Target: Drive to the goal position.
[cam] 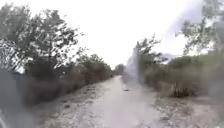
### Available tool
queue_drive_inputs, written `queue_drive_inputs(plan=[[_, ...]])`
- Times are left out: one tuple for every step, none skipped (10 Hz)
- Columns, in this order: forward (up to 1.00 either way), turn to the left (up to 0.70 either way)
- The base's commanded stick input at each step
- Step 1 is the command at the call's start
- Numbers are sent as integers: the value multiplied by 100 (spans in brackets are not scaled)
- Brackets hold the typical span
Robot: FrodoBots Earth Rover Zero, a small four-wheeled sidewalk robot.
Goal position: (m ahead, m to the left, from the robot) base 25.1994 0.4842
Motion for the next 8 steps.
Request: queue_drive_inputs(plan=[[69,1],[69,1],[69,1],[69,1],[69,1],[69,1],[69,1],[69,1]])
